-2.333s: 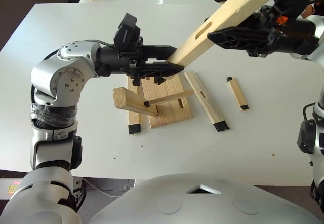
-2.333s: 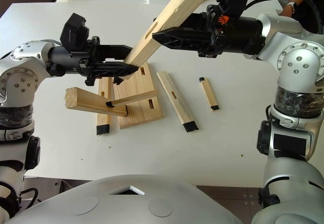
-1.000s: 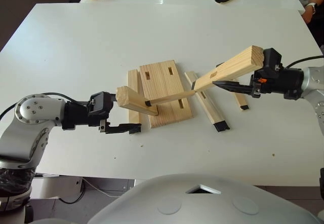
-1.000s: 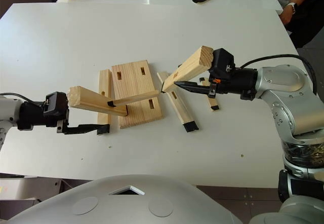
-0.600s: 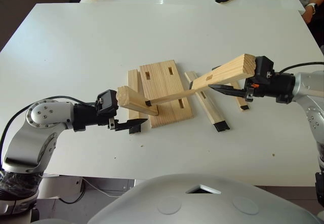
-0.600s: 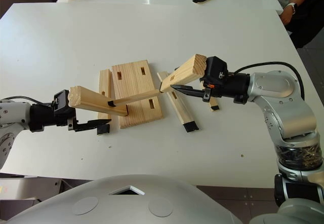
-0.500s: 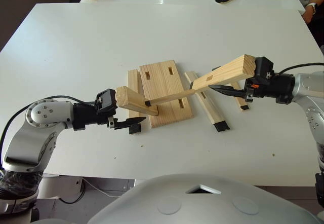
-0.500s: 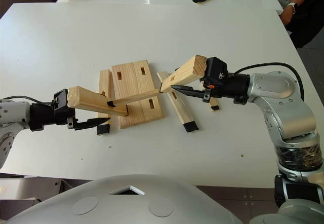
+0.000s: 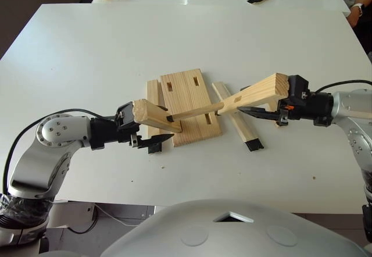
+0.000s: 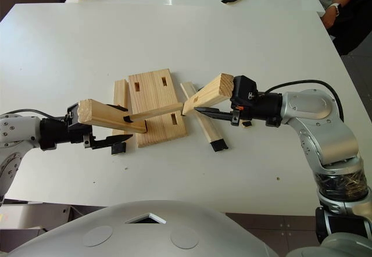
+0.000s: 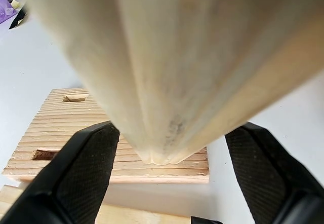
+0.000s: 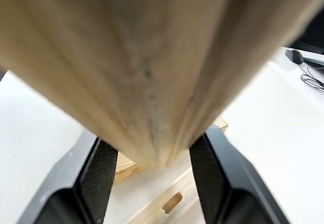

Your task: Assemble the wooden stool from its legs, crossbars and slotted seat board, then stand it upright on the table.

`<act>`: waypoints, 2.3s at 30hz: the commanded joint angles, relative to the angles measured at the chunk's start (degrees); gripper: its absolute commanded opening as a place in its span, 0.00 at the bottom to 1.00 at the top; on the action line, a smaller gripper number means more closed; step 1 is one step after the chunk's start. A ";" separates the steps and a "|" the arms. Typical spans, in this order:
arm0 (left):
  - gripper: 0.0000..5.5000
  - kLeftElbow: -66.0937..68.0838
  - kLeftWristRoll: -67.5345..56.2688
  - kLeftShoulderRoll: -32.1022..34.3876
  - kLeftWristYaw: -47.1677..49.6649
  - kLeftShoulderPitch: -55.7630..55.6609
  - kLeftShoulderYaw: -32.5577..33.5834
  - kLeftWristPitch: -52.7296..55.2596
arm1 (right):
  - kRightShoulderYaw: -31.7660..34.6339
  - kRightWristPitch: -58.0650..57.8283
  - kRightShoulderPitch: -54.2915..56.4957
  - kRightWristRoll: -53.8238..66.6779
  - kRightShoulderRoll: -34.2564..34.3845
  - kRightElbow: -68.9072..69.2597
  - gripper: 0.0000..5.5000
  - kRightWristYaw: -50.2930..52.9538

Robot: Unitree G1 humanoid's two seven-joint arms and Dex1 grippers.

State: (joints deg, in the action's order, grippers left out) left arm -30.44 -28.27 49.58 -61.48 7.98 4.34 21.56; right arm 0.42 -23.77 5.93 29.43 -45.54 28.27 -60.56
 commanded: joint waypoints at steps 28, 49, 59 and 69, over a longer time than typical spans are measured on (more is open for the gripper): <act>0.66 3.05 -2.12 1.81 -4.36 -5.79 -1.66 2.91 | -5.64 2.52 3.56 -1.35 0.35 -3.23 0.37 -4.88; 0.66 3.14 1.40 2.75 -5.61 -1.47 -3.29 -2.37 | -5.19 6.10 6.84 -3.74 1.16 -4.94 0.37 -4.55; 0.66 5.19 2.01 2.69 -7.16 -2.31 -3.90 -3.94 | -5.42 8.77 6.74 -5.85 1.97 -6.65 0.37 -4.00; 0.66 4.40 1.11 2.82 -7.42 -2.34 -3.71 -3.58 | -6.31 10.10 0.81 -6.69 0.43 -5.28 0.37 -5.46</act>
State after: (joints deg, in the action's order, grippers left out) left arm -25.36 -27.17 51.60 -68.66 5.51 0.32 17.97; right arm -5.29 -12.52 8.74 22.51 -43.54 22.10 -64.79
